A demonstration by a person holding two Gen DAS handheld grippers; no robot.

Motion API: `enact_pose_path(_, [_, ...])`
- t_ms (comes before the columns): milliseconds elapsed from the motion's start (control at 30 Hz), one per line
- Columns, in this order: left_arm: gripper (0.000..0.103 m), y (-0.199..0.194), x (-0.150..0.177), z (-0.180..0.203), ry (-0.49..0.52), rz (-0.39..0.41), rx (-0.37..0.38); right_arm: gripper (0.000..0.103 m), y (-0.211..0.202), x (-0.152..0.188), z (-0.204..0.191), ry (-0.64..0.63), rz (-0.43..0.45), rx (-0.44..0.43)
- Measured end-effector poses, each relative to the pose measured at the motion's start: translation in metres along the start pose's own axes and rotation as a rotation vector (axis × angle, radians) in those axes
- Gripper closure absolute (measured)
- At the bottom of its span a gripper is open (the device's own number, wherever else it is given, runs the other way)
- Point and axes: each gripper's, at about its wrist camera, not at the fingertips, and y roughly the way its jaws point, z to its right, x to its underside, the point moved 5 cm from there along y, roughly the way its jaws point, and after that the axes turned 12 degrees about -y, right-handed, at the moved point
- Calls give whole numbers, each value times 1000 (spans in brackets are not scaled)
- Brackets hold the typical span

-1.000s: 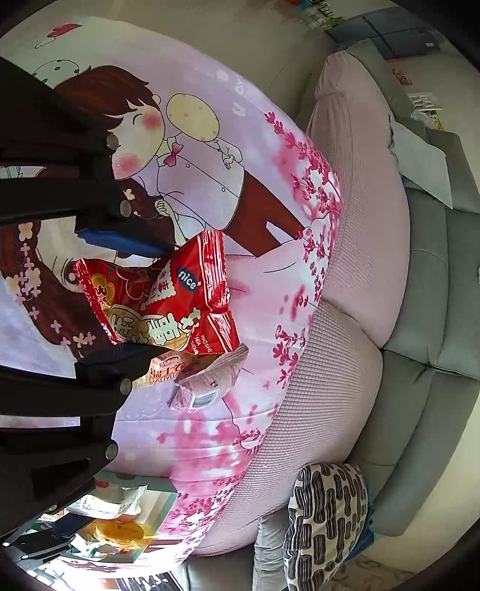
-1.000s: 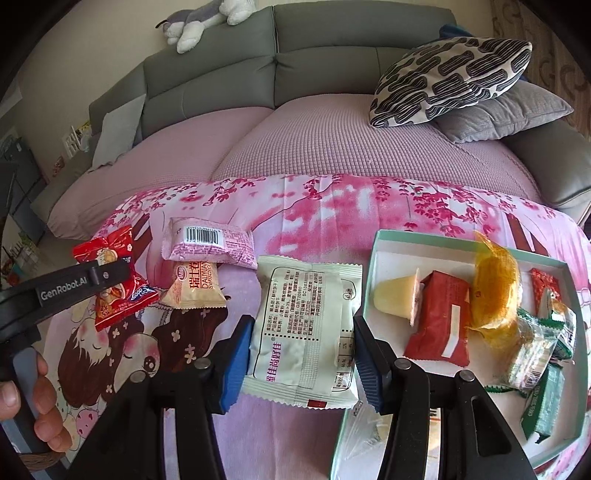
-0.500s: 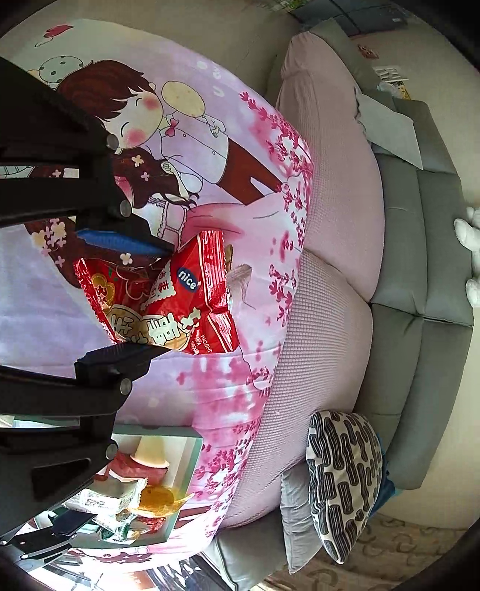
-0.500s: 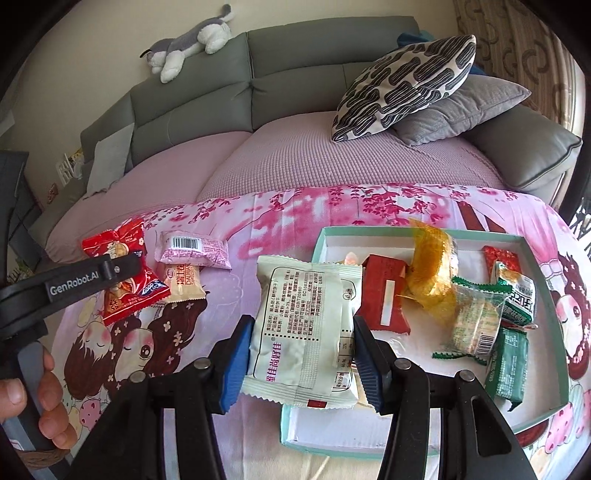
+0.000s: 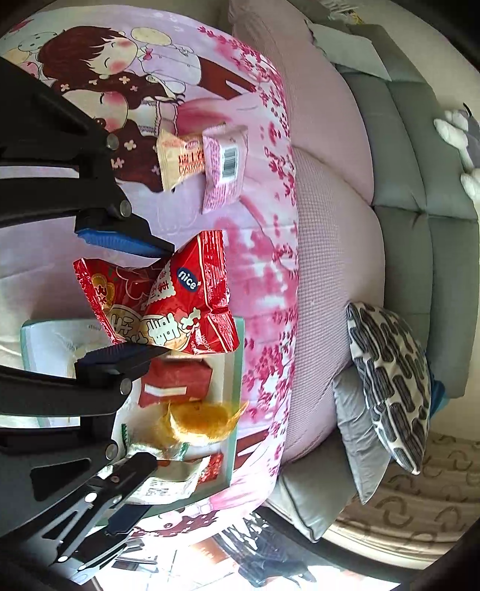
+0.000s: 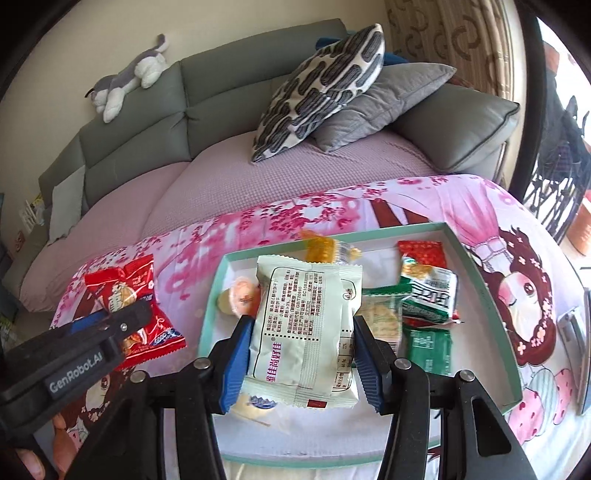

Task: Organize snacks
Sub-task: 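Lift the candy bag and white-green pack and carry them over the tray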

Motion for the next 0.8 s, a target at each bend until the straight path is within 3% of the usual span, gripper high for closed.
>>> enact_pose_path(367, [58, 14, 13, 38, 86, -50, 48, 48, -4, 10, 70, 120, -19, 104])
enact_pose_path(800, [58, 41, 10, 64, 128, -82, 52, 48, 17, 18, 58, 81, -76, 49])
